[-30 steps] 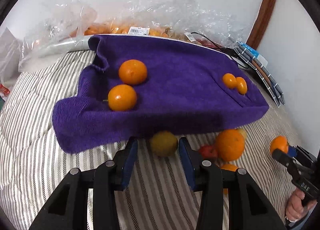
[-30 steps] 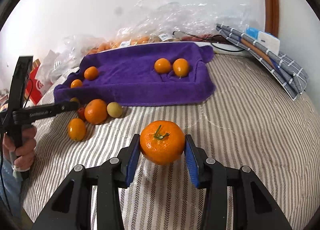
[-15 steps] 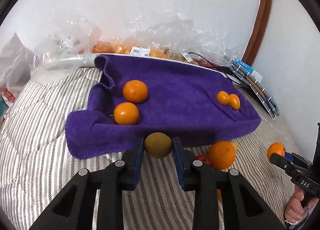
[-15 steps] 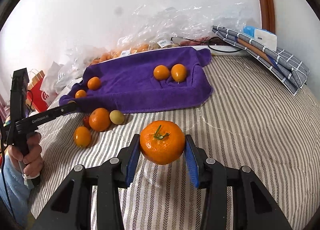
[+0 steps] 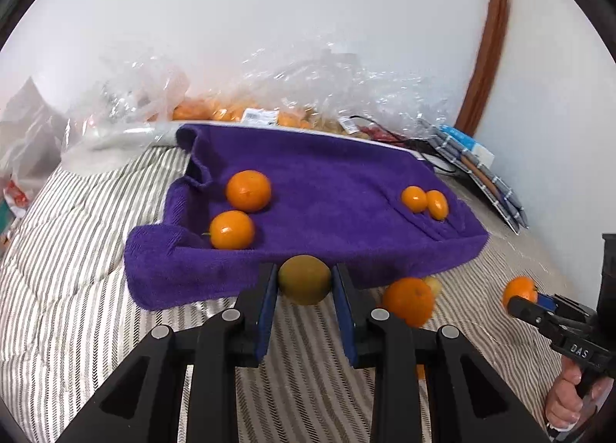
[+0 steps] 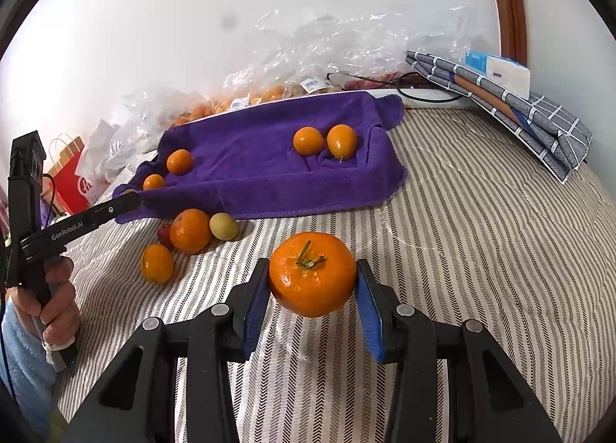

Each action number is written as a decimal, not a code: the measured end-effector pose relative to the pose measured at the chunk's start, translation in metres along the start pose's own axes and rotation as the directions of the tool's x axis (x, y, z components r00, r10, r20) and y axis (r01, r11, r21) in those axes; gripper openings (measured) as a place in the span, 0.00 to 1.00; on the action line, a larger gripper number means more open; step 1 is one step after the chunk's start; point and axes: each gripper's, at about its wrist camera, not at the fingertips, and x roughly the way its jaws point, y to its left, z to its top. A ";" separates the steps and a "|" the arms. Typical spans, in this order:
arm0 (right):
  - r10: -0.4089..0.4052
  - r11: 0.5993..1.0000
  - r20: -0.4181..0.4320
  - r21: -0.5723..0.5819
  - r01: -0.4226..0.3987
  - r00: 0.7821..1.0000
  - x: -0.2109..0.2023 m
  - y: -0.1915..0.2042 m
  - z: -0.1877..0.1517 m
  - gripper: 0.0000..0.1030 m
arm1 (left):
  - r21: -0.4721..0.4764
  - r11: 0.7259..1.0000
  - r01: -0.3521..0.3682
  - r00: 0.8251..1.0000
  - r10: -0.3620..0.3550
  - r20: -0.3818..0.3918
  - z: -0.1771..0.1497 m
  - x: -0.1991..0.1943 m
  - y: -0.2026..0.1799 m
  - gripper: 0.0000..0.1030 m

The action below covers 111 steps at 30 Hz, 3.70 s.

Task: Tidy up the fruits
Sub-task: 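Carry the tangerine and the greenish fruit over the purple towel, then lower both fruits onto the towel and open both grippers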

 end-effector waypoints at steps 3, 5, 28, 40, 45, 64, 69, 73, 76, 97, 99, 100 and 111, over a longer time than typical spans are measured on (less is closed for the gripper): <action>0.006 1.000 -0.007 -0.005 -0.006 1.000 0.001 0.001 0.000 0.42 | 0.038 0.999 0.002 0.999 -0.003 0.032 -0.001 -0.006 -0.008 0.26; 0.006 1.000 -0.007 -0.007 -0.006 1.000 0.001 0.002 0.000 0.42 | 0.049 0.999 -0.002 0.999 -0.001 0.047 -0.001 -0.009 -0.010 0.26; 0.040 0.999 0.061 -0.023 -0.039 0.997 0.000 0.010 0.062 0.42 | -0.145 0.988 -0.053 0.987 0.074 0.143 0.039 -0.059 0.032 0.26; 0.057 0.994 0.083 -0.100 -0.048 0.995 0.053 0.014 0.116 0.42 | -0.179 0.984 0.004 0.995 0.014 0.095 0.090 0.002 0.031 0.27; 0.021 0.997 0.010 -0.080 -0.020 1.000 0.082 0.000 0.107 0.42 | -0.167 0.986 -0.016 0.998 0.026 0.058 0.068 0.033 0.028 0.27; -0.023 0.994 -0.037 -0.108 0.019 0.999 0.102 0.003 0.096 0.48 | -0.151 0.989 0.009 0.998 -0.018 -0.060 0.049 0.064 0.021 0.27; -0.017 0.997 -0.016 -0.069 0.016 1.000 0.097 -0.003 0.098 0.51 | -0.140 0.989 -0.040 0.996 0.030 -0.079 0.048 0.068 0.022 0.27; -0.021 0.998 -0.012 -0.058 0.020 1.000 0.096 -0.004 0.099 0.52 | -0.103 0.990 -0.097 0.992 0.087 -0.091 0.047 0.071 0.019 0.27; -0.023 0.998 -0.013 -0.065 0.022 1.000 0.097 -0.004 0.098 0.54 | -0.087 0.991 -0.102 0.991 0.094 -0.094 0.048 0.073 0.017 0.27; -0.063 0.994 0.041 -0.091 0.066 0.997 0.065 0.013 0.090 0.51 | -0.070 0.992 -0.104 0.993 0.100 -0.060 0.055 0.069 0.017 0.38; -0.043 0.992 0.033 -0.114 0.046 0.999 0.056 0.025 0.083 0.48 | -0.089 0.992 -0.091 0.995 0.087 -0.055 0.056 0.067 0.020 0.38; -0.030 0.991 0.028 -0.130 0.034 0.999 0.052 0.031 0.079 0.46 | -0.100 0.992 -0.083 0.996 0.078 -0.052 0.057 0.065 0.022 0.39; 0.018 0.977 -0.139 -0.210 -0.047 0.990 0.064 0.067 0.027 0.28 | -0.134 0.989 -0.065 0.998 0.063 -0.021 0.060 0.057 0.028 0.41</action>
